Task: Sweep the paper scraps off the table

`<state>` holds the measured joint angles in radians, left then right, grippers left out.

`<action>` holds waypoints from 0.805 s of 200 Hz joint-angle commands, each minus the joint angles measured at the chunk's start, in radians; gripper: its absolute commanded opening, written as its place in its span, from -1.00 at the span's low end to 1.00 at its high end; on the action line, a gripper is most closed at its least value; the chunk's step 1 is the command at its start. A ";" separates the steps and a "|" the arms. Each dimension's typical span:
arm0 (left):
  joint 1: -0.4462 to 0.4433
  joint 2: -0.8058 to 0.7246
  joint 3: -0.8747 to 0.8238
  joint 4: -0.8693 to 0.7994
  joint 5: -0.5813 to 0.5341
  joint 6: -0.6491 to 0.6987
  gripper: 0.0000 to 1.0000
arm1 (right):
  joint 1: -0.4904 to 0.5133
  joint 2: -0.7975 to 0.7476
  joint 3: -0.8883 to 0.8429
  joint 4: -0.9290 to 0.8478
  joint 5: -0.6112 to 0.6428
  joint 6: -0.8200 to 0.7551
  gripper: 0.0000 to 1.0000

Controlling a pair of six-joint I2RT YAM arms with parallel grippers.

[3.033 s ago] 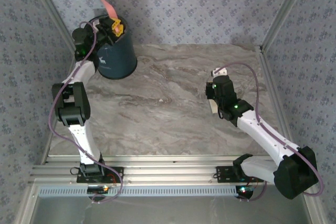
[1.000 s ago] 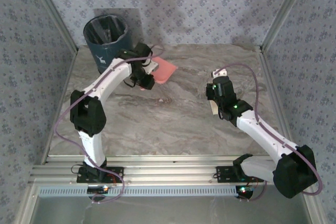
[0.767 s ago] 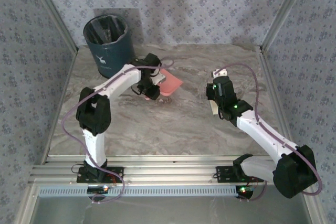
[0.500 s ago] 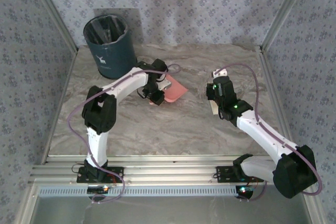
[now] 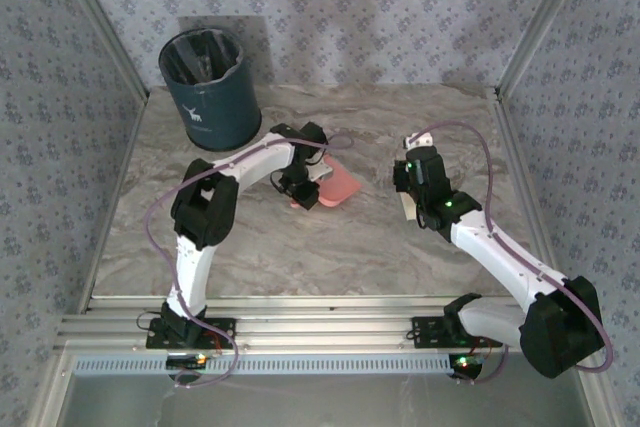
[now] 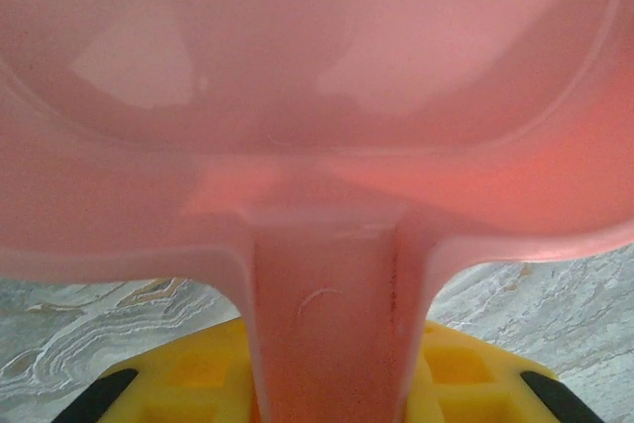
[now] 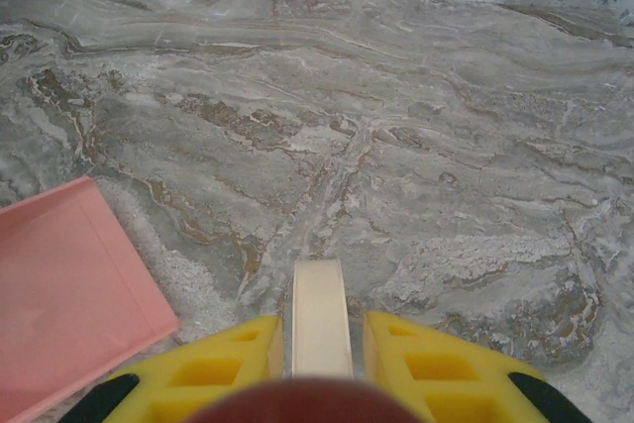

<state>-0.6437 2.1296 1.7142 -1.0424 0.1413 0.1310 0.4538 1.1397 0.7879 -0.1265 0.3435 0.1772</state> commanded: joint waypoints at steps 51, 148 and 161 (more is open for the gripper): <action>-0.004 0.039 0.021 0.013 0.010 0.034 -0.96 | -0.009 -0.015 -0.005 0.008 0.003 0.019 -1.00; -0.005 0.050 0.008 0.018 -0.025 0.040 -0.70 | -0.016 -0.011 -0.006 0.013 -0.001 0.022 -1.00; -0.005 0.046 0.007 0.021 -0.031 0.042 -0.65 | -0.017 -0.009 -0.006 0.017 -0.001 0.021 -1.00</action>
<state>-0.6437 2.1696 1.7180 -1.0172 0.1333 0.1501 0.4438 1.1397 0.7830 -0.1318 0.3435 0.1772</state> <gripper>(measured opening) 0.273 0.263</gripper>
